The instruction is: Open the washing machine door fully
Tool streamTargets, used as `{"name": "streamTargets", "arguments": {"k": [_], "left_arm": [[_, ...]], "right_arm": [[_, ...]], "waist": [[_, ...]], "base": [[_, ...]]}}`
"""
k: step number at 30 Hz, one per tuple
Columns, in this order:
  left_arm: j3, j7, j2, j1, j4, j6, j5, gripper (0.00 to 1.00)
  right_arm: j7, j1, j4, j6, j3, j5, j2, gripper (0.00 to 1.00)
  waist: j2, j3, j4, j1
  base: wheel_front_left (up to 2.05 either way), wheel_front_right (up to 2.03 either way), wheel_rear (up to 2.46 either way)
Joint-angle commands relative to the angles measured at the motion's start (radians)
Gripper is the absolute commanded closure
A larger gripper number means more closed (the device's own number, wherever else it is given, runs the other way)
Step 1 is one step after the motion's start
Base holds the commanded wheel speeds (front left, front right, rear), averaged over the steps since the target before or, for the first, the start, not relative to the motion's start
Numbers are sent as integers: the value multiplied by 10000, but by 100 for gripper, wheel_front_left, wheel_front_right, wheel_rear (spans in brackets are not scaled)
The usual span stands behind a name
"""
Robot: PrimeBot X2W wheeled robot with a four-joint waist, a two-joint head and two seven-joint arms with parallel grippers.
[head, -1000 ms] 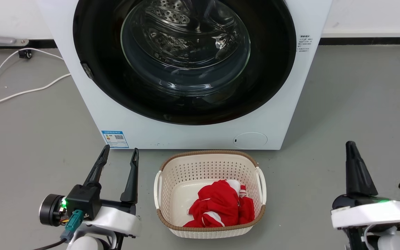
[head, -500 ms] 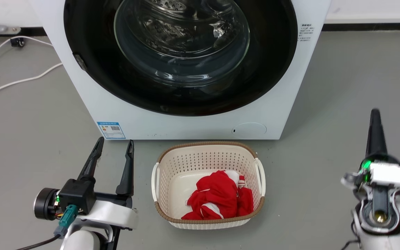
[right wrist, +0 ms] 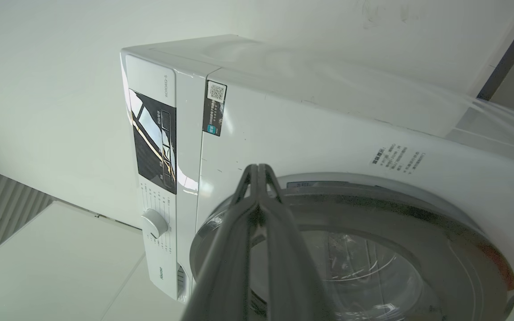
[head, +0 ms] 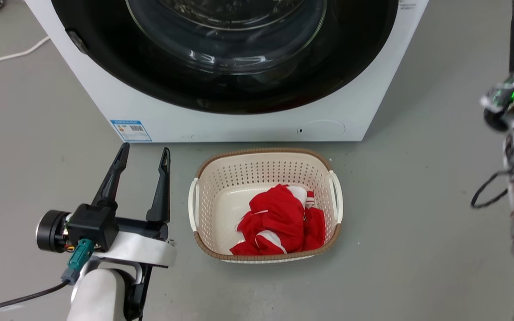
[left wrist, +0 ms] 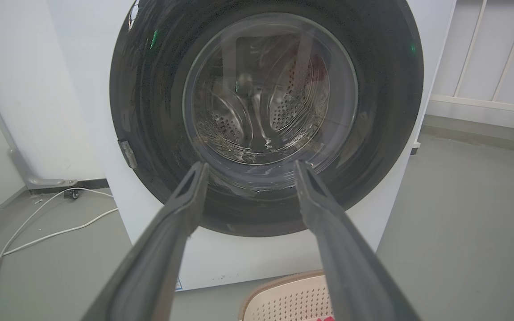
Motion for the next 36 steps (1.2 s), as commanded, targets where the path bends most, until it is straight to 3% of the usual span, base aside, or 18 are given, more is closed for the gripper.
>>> {"name": "streamTargets", "arguments": {"k": [1, 9, 19, 27, 36], "left_arm": [[-34, -26, 58, -180, -47, -1, -48, 0], [-89, -26, 143, -685, -251, -1, -85, 0], [-132, -26, 182, -1232, -559, 1, -102, 0], [-167, -26, 101, -1493, -661, 1, -140, 0], [-157, -26, 111, -1650, -643, 1, -131, 0]], "right_arm": [[316, -583, 352, 0, 122, -78, -136, 100], [2517, -3981, 3194, 0, 1046, -903, -781, 100], [4153, -7340, 6240, 0, 1805, -2102, -496, 100], [4542, -8525, 7376, 0, 2148, -2751, -312, 100], [5554, -8762, 7619, 0, 2185, -2719, 162, 100]], "waist": [[0, 283, 24, -1], [0, 1021, 119, -1], [0, 2021, 252, -1], [0, 2519, 344, -1], [0, 2764, 331, -1]], "base": [[0, 0, 0], [0, 0, 0], [0, 0, 0], [0, 0, 0], [0, 0, 0]]}}
